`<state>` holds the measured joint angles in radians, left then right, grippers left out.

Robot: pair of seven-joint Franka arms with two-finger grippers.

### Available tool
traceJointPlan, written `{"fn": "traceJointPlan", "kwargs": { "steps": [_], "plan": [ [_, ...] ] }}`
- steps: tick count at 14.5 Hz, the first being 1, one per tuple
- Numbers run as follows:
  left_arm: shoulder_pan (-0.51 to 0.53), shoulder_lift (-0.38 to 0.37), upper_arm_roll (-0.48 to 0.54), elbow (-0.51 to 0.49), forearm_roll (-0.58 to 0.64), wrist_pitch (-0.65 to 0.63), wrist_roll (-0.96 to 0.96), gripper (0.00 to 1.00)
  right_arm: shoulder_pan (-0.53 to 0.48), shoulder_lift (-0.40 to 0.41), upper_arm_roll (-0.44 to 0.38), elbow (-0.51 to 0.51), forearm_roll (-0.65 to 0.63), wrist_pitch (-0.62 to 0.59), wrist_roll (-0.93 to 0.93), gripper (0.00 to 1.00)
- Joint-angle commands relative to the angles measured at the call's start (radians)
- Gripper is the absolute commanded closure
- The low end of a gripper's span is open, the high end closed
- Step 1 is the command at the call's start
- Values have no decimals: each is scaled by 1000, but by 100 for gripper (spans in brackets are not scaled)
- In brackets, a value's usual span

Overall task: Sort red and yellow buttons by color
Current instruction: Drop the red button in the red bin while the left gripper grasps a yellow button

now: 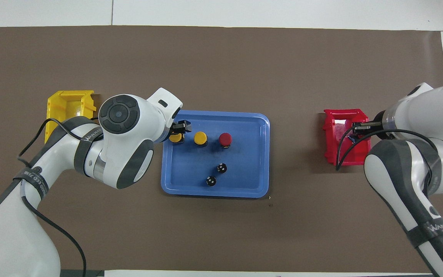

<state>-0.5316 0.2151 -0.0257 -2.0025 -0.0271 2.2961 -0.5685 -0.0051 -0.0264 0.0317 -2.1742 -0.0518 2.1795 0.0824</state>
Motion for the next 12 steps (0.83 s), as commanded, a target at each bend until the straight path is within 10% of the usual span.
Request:
{"fn": "traceJointPlan", "kwargs": {
  "steps": [1,3,4,5,8,12],
  "plan": [
    [-31,-11,16,-24,-2,14,-27,5,-12,-33,13,-68,46,63,-29,72],
    [-44,-11,16,-22,-2,16,-57,26,-9,-29,13,-149,46,181,-36,72],
    [-44,-11,16,-22,-2,14,-63,85,-7,-23,13,-174,46,219,-52,72],
    [-44,-11,16,-22,-2,16,-63,98,-6,-23,11,-177,46,217,-62,72],
    [-42,-11,20,5,-2,-13,-65,99,-7,-29,11,-190,46,213,-101,72],
    [54,-71,27,227,3,-404,80,99,-7,-24,10,-174,33,192,-102,37]
  ]
}}
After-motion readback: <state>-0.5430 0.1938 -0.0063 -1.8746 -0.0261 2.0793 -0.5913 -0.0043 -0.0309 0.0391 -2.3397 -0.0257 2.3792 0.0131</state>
